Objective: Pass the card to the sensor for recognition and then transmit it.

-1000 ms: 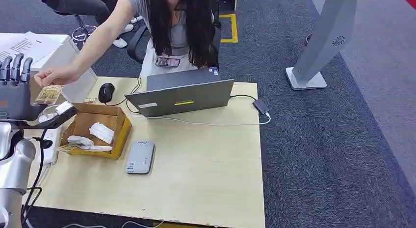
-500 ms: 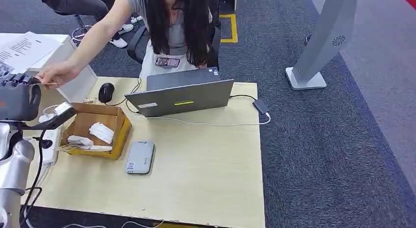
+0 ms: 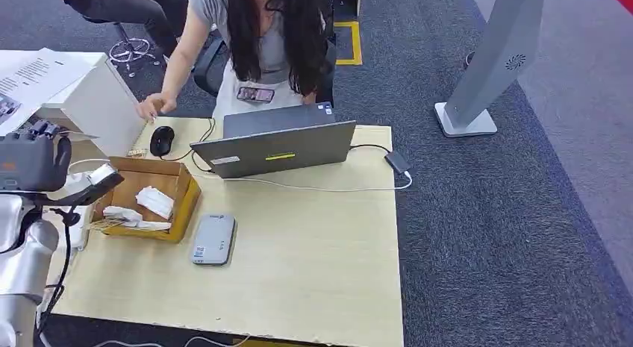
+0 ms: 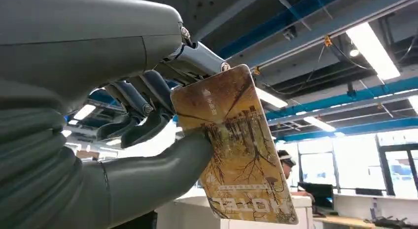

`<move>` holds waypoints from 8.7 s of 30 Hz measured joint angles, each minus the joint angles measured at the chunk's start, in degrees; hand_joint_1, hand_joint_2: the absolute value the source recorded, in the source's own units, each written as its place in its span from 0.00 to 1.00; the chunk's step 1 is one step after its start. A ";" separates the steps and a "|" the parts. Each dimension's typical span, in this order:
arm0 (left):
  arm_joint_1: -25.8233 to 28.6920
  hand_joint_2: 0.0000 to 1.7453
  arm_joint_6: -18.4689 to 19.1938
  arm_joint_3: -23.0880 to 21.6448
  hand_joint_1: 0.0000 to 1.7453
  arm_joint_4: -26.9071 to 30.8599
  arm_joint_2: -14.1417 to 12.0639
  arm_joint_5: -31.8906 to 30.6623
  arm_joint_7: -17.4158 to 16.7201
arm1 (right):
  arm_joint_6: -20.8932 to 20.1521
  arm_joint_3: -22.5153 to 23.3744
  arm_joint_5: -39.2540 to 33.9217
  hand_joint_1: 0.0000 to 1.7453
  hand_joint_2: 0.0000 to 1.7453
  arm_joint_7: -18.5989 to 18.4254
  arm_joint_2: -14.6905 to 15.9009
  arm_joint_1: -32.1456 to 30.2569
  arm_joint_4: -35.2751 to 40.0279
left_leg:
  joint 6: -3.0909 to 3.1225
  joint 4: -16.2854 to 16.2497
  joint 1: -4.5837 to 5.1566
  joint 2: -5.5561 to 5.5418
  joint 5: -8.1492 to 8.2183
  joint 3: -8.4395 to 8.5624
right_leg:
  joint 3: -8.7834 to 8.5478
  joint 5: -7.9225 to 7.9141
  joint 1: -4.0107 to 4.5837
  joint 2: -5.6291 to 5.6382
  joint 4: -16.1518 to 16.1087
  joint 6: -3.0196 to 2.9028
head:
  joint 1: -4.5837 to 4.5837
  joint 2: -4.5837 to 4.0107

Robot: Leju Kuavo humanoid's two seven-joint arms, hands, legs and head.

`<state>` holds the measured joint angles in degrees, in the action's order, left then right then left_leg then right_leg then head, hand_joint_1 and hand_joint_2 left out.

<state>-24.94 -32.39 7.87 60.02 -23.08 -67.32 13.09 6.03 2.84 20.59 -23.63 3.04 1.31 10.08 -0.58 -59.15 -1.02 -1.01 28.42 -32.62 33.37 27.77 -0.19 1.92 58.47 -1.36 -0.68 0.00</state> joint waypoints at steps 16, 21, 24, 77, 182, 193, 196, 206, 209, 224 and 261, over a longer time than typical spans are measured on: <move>11.80 1.00 0.13 -3.72 1.00 18.04 6.12 0.90 2.56 | 0.83 0.37 0.17 0.00 1.00 -0.42 0.00 -0.03 -0.09 | 0.03 -0.02 0.04 0.02 0.03 0.00 | -0.01 0.01 -0.02 -0.01 -0.04 0.02 | 0.00 0.00; 15.36 1.00 1.58 -9.45 1.00 23.28 9.27 -3.78 -1.71 | 1.01 0.59 0.50 0.00 1.00 -0.35 -0.02 -0.02 -0.09 | 0.09 -0.07 0.04 -0.01 0.07 -0.06 | -0.02 0.01 -0.03 -0.02 -0.06 0.03 | 0.00 0.00; 15.89 1.00 1.55 -11.85 1.00 23.50 10.32 -4.32 -2.73 | 0.98 0.63 0.79 0.00 1.00 -0.35 -0.02 -0.03 -0.09 | 0.10 -0.08 0.04 0.00 0.08 -0.06 | -0.01 -0.01 -0.03 -0.02 -0.06 0.06 | 0.02 0.00; 11.71 1.00 13.86 -19.78 1.00 4.46 15.85 -6.95 -12.35 | 0.68 3.43 3.34 0.00 1.00 -1.57 -0.04 -0.04 -0.09 | 0.13 -0.10 0.03 0.00 0.08 -0.03 | -0.04 -0.01 -0.02 -0.04 -0.05 0.06 | 0.00 0.00; 26.12 1.00 3.67 -15.58 0.00 38.05 10.12 -2.16 -8.31 | 1.97 13.09 8.63 0.00 1.00 -1.36 -1.57 -0.71 -0.11 | 0.32 -0.10 0.08 0.07 0.24 -0.05 | -0.11 0.15 -0.04 0.04 -0.07 0.29 | 0.04 0.00; 38.69 1.00 7.89 -15.61 0.00 40.37 11.43 -4.35 -13.10 | 1.92 14.82 9.27 0.00 1.00 -0.35 -2.12 -0.88 -0.11 | 0.45 -0.10 0.12 -0.03 0.37 -0.06 | -0.16 0.28 -0.08 -0.10 -0.10 0.44 | 0.00 0.00; 38.80 1.00 10.21 -14.69 0.00 38.51 11.45 -4.54 -14.69 | 1.81 14.99 9.81 0.00 1.00 -0.13 -2.14 -0.88 -0.11 | 0.44 -0.10 0.12 -0.03 0.36 -0.04 | -0.21 0.27 -0.08 -0.09 -0.09 0.45 | 0.02 0.00; 38.54 1.00 12.37 -7.65 0.00 32.20 11.89 -3.95 -14.25 | 1.05 15.78 11.32 0.00 1.00 0.04 -2.14 -0.87 -0.11 | 0.44 -0.11 0.12 -0.03 0.36 0.00 | -0.20 0.28 -0.08 -0.09 -0.09 0.44 | 0.00 0.00; 38.42 1.00 12.50 -6.69 0.00 31.26 12.02 -4.37 -14.23 | 0.94 15.82 11.61 0.00 1.00 0.09 -2.14 -0.87 -0.11 | 0.44 -0.11 0.13 -0.03 0.36 -0.01 | -0.20 0.28 -0.08 -0.09 -0.09 0.45 | 0.00 0.00; 30.87 1.00 10.40 -3.04 0.00 23.85 12.52 -4.30 -11.19 | -1.25 15.82 15.60 0.00 1.00 3.83 -2.14 -0.81 -0.09 | 0.44 -0.12 0.15 -0.08 0.31 0.00 | -0.22 0.26 -0.11 -0.13 -0.08 0.46 | 0.00 0.00; 25.81 1.00 13.90 -2.97 0.00 20.00 12.55 -2.79 -12.72 | -2.27 15.82 18.19 0.00 1.00 4.44 -2.03 -0.73 -0.07 | 0.44 -0.12 0.16 -0.08 0.32 0.00 | -0.22 0.26 -0.11 -0.13 -0.08 0.46 | 0.00 0.00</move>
<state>0.87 -18.49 4.90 80.02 -10.53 -70.12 0.37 3.76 18.67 38.77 -19.19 1.01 0.58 10.01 -0.14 -59.28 -0.87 -1.08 28.74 -32.62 33.16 28.03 -0.30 1.79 58.38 -0.90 -0.68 0.00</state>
